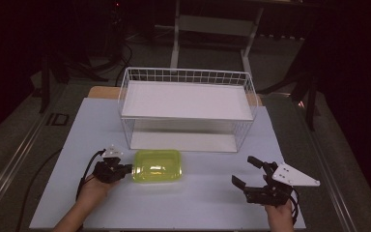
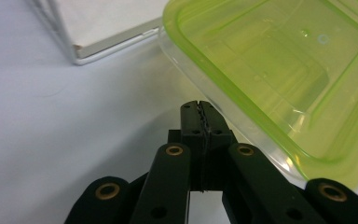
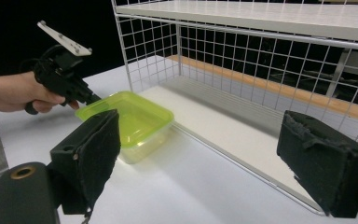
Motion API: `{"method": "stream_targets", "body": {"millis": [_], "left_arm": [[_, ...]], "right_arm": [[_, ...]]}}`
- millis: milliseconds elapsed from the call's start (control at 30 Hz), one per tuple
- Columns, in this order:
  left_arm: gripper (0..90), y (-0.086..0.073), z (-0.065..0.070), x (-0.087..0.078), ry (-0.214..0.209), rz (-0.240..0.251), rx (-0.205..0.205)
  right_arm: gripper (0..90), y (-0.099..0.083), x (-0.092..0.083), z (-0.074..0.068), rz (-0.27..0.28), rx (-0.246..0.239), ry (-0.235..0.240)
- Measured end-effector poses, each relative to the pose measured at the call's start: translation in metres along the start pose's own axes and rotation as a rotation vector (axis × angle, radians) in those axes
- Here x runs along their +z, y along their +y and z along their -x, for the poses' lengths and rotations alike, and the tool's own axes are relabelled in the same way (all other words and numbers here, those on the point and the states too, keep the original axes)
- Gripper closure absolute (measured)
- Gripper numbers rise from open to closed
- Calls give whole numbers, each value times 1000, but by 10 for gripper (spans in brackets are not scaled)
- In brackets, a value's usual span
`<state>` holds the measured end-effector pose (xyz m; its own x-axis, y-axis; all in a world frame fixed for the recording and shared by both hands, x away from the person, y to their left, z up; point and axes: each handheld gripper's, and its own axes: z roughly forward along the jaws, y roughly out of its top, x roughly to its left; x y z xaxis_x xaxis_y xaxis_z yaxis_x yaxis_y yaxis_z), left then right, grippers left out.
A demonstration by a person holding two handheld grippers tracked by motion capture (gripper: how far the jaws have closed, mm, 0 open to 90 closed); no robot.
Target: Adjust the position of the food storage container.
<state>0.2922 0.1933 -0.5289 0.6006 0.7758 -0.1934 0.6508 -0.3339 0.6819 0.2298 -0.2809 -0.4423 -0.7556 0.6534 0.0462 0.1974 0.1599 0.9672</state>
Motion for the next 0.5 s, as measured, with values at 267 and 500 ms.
{"method": "stream_targets", "body": {"millis": [267,500], "left_arm": [[900,11,8,15,-35,-5,14],[900,24,25,35,-63,-12,48]], "right_arm": [[133,0,-2,0,6,-3,-3],[133,0,-3,-1,18,-3,1]]}}
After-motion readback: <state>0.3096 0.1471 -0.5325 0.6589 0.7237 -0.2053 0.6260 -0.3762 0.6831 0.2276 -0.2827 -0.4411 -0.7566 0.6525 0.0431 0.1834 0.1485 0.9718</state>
